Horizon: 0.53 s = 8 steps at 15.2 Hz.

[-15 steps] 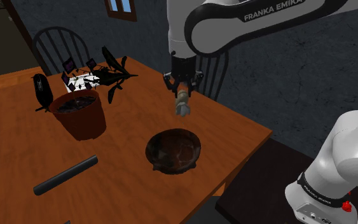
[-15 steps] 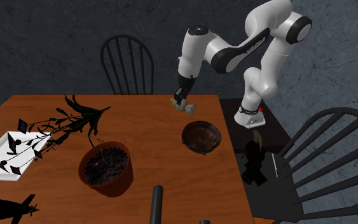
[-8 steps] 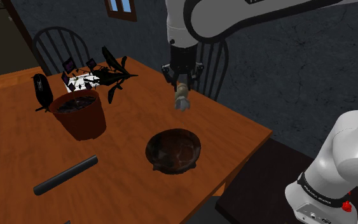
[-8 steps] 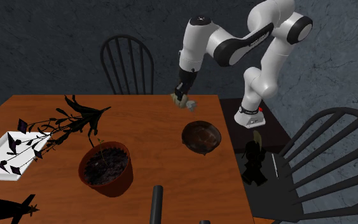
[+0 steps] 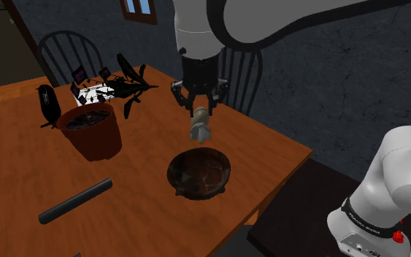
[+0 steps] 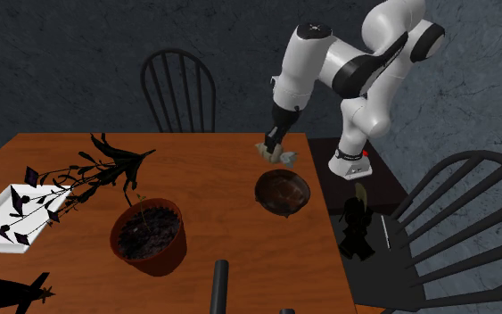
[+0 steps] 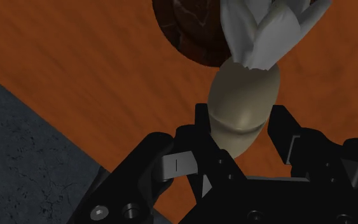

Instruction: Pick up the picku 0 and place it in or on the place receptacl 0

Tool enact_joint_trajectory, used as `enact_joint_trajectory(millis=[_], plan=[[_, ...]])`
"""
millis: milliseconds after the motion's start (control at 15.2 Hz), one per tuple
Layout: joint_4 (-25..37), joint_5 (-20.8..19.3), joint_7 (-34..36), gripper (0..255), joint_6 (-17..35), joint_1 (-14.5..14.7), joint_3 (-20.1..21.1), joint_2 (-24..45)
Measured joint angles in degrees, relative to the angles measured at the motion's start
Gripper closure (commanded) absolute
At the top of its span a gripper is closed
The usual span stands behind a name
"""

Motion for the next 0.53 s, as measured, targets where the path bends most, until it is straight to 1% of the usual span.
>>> enact_joint_trajectory(millis=[132, 198, 528], plan=[[2.5, -0.3, 2.9, 255, -1.6, 1.0, 2.0, 1.3], [2.8, -0.3, 4.5, 255, -2.0, 1.6, 2.9, 1.4], [-0.1, -0.1, 6.2, 255, 0.4, 2.2, 3.8, 1.2]])
